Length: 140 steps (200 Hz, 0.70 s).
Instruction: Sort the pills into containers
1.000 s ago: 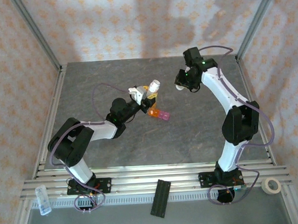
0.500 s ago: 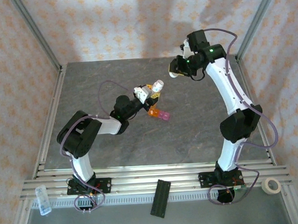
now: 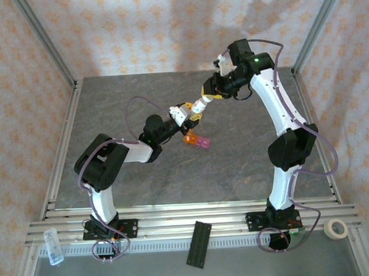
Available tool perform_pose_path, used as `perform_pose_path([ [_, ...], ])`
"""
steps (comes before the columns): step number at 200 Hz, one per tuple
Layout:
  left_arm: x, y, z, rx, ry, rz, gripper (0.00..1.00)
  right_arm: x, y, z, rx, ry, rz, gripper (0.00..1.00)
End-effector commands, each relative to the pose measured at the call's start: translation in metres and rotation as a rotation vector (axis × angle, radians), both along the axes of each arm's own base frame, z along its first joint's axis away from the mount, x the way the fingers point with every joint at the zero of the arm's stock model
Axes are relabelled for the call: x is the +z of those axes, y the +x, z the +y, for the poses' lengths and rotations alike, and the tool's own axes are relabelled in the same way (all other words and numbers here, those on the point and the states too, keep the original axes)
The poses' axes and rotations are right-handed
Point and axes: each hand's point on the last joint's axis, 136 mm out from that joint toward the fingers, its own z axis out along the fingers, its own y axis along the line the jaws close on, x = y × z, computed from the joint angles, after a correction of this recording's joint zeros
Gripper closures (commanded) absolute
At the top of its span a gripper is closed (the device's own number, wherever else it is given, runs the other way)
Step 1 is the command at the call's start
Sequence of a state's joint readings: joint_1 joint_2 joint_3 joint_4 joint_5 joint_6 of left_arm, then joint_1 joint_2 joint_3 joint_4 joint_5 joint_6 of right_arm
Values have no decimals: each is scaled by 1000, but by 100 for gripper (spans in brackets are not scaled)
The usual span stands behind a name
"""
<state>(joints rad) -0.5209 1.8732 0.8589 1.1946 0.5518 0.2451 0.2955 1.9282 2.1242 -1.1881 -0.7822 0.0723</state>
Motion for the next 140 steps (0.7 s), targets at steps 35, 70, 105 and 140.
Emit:
perform_pose_path([
  [35,26,0,-6,-51,-39,-87,100,-7,-12,0,41,14,26,64],
  [70,29,-6,-8,-80,-40,-91,100,-11,-12,2,56,19,37,64],
  [105,32,-10,-9,-102,-43,-96,100,-10,-14,8,85,57,43,64],
  [140,33,-13,-11,-120,-43,-98,100,-6,-14,12,94,88,39,65],
])
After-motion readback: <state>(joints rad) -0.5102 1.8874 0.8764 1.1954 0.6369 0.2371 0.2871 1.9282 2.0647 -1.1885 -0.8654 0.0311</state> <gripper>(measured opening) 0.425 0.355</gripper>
